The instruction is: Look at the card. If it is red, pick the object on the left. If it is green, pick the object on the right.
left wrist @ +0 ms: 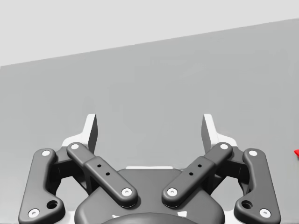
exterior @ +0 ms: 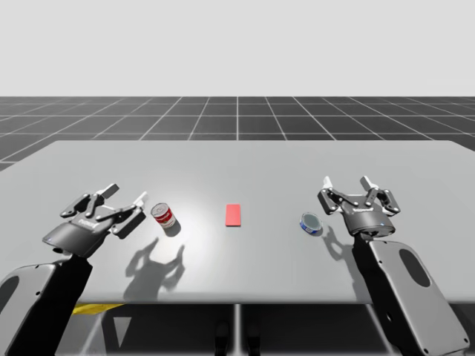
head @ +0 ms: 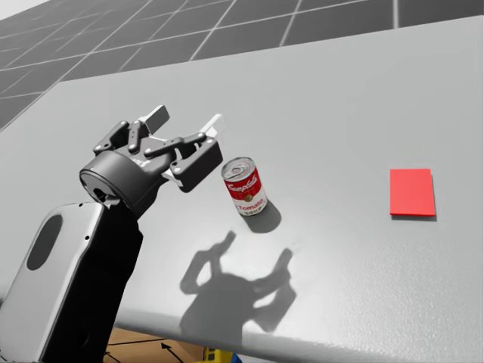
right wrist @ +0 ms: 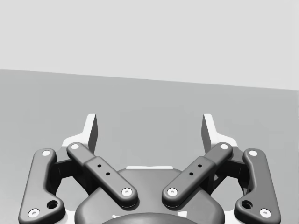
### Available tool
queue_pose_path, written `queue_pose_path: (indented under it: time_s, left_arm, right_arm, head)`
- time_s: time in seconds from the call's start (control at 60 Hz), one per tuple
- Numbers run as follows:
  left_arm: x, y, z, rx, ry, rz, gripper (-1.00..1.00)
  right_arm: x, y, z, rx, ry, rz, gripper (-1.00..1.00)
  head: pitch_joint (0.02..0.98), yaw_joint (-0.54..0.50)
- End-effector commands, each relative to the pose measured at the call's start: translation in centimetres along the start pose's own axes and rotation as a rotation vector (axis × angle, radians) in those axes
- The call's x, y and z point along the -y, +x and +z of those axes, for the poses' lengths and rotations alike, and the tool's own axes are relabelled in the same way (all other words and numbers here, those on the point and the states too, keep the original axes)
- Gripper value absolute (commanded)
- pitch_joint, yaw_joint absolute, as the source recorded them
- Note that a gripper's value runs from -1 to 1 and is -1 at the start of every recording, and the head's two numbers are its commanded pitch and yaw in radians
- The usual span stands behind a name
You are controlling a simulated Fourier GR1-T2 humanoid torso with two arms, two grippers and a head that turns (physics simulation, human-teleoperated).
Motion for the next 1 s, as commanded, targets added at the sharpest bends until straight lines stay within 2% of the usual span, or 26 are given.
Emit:
queue_pose_path:
  time_s: [0.017, 0.283, 0.55, 0.683, 1.0]
  left_arm:
    - [-0.9, -2.5, 2.7, -0.074, -0.065, 0.010, -1.00]
    - [-0.9, -5.7, 3.2, -0.154, -0.109, -0.028, -1.00]
    - [-0.2, -7.8, 1.7, -0.214, -0.129, -0.032, -1.00]
    - [0.0, -8.3, 0.7, -0.228, -0.135, -0.021, -1.00]
    - [1.3, -8.8, -1.6, -0.255, -0.153, -0.034, -1.00]
  right_arm:
    - [-0.1, -0.2, -0.1, 0.004, -0.006, 0.012, -1.00]
    - [-0.1, -0.2, -0.1, 0.013, -0.011, 0.018, -1.00]
    - [0.0, -0.2, -0.1, 0.019, -0.015, 0.020, -1.00]
    - [0.0, -0.2, -0.1, 0.021, -0.016, 0.021, -1.00]
    - [0.1, 0.0, -0.1, 0.027, -0.017, 0.020, -1.00]
  head:
    - [0.800, 0.41]
    - [0.801, 0.41]
    - [0.798, 0.41]
    - [0.799, 0.41]
    - [0.801, 0.40]
